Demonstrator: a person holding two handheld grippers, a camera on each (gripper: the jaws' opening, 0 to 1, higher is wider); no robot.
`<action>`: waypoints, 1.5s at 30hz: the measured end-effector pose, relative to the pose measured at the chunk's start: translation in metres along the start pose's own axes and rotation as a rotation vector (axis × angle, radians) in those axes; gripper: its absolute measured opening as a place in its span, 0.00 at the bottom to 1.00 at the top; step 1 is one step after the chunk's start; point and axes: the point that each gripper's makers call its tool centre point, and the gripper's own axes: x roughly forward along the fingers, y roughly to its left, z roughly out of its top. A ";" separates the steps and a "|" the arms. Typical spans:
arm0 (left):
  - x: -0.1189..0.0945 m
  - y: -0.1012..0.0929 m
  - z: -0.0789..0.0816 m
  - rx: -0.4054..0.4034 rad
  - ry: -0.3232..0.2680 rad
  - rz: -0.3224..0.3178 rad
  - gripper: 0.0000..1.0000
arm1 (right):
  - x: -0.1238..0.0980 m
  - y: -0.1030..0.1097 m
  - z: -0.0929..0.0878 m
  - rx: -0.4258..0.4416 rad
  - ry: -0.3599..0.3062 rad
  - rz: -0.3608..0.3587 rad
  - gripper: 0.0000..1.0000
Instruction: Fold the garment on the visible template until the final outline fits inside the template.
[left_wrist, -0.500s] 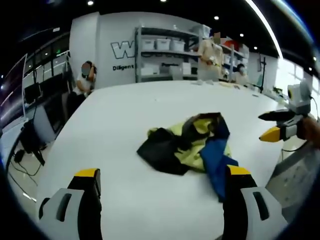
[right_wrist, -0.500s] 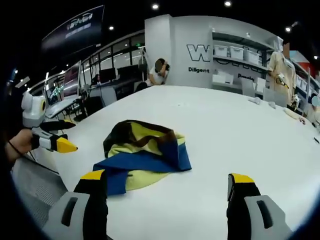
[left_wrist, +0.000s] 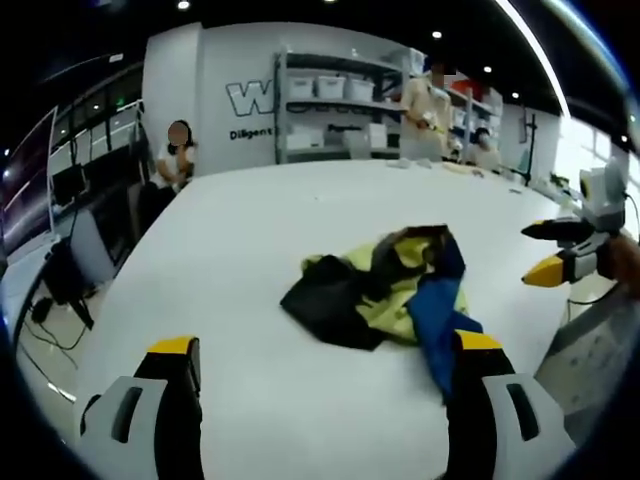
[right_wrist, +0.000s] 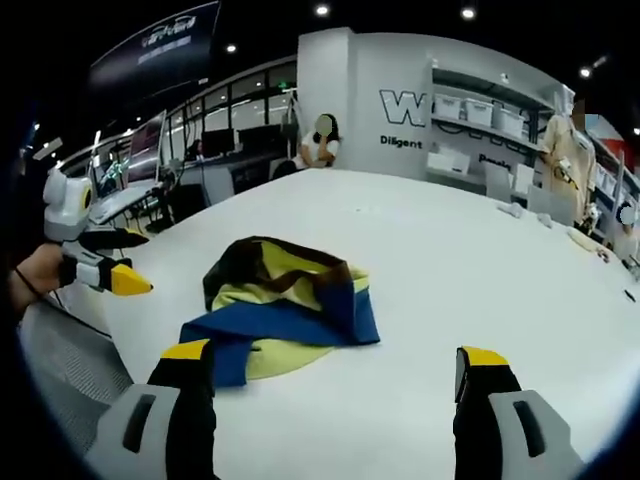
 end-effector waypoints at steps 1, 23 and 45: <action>0.000 0.000 -0.001 -0.004 0.005 -0.002 0.98 | 0.000 0.000 0.000 0.005 0.000 0.001 0.99; 0.000 -0.001 -0.005 -0.020 0.023 -0.016 0.97 | 0.001 -0.002 -0.004 -0.009 0.022 -0.010 0.98; 0.001 -0.002 -0.005 0.002 0.029 -0.011 0.94 | -0.003 -0.003 0.014 0.002 -0.064 -0.004 0.90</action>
